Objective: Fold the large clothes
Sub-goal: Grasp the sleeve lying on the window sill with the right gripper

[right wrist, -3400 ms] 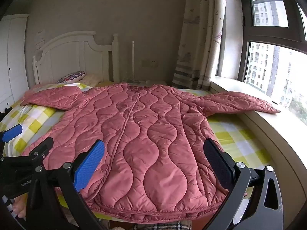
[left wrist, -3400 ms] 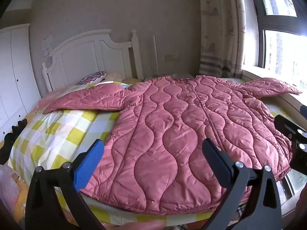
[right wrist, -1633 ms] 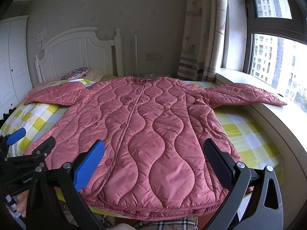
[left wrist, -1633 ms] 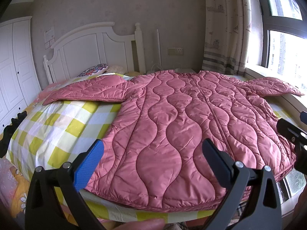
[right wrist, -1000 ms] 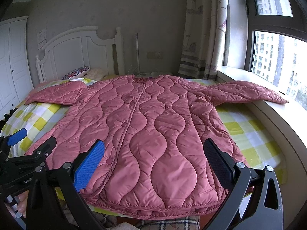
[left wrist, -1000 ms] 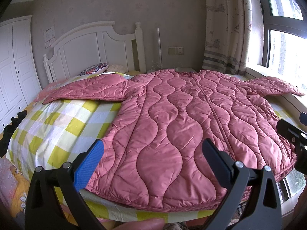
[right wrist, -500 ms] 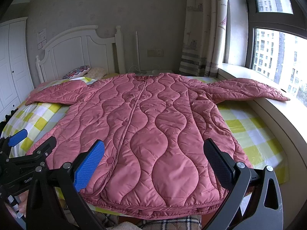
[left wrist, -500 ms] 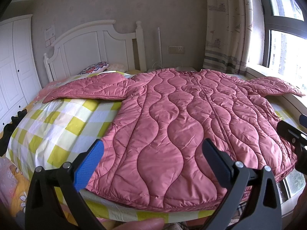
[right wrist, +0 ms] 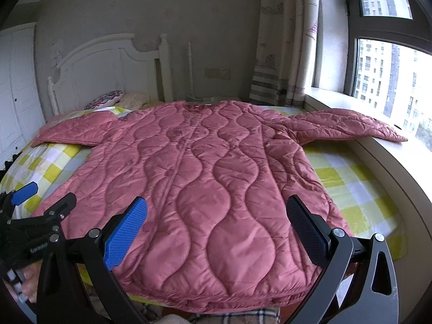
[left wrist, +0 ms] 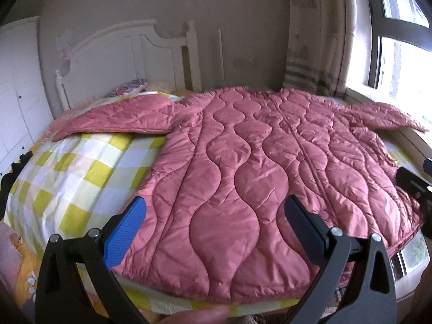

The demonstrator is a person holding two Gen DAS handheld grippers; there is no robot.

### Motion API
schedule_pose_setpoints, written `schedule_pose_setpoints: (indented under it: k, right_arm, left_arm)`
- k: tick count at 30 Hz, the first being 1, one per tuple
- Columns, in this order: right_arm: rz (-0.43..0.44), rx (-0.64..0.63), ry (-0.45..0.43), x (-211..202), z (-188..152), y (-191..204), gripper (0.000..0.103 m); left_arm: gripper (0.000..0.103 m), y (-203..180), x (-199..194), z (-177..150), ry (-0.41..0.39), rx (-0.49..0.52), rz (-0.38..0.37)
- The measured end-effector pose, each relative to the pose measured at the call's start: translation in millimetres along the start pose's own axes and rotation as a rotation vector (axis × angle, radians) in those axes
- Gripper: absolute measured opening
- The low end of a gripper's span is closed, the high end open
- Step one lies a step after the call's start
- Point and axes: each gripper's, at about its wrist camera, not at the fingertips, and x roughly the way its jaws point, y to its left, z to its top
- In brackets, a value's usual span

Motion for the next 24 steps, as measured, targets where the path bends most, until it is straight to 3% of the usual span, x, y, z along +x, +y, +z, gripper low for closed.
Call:
schedule_pose_setpoints:
  k: [3,6,10,14,17,23,24]
  right_arm:
    - [-0.018,0.049,0.038,22,12,-25,0.099]
    - [-0.091,0.112,0.107,54,31,-57,0.099]
    - [-0.146,0.286,0.177,102,55,-119,0.099]
    - [-0.215,0.480,0.185,144,75,-186,0.099]
    - [-0.255,0.598,0.143,165,87,-228,0.099]
    - [-0.346,0.825,0.109,193,92,-292,0.099]
    - [-0.346,0.827,0.093,194,93,-295,0.094]
  left_arm:
    - [0.101,6,32,23,0.078,0.018,-0.049]
    - [0.101,10,82,51,0.174,0.059,-0.109]
    - [0.101,13,145,76,0.229,0.125,-0.078]
    - [0.101,26,188,74,0.277,0.103,-0.068]
    - [0.101,45,192,70,0.292,0.006,-0.157]
    - [0.101,39,183,66,0.299,0.035,-0.131]
    - [0.101,40,183,66,0.299,0.028,-0.138]
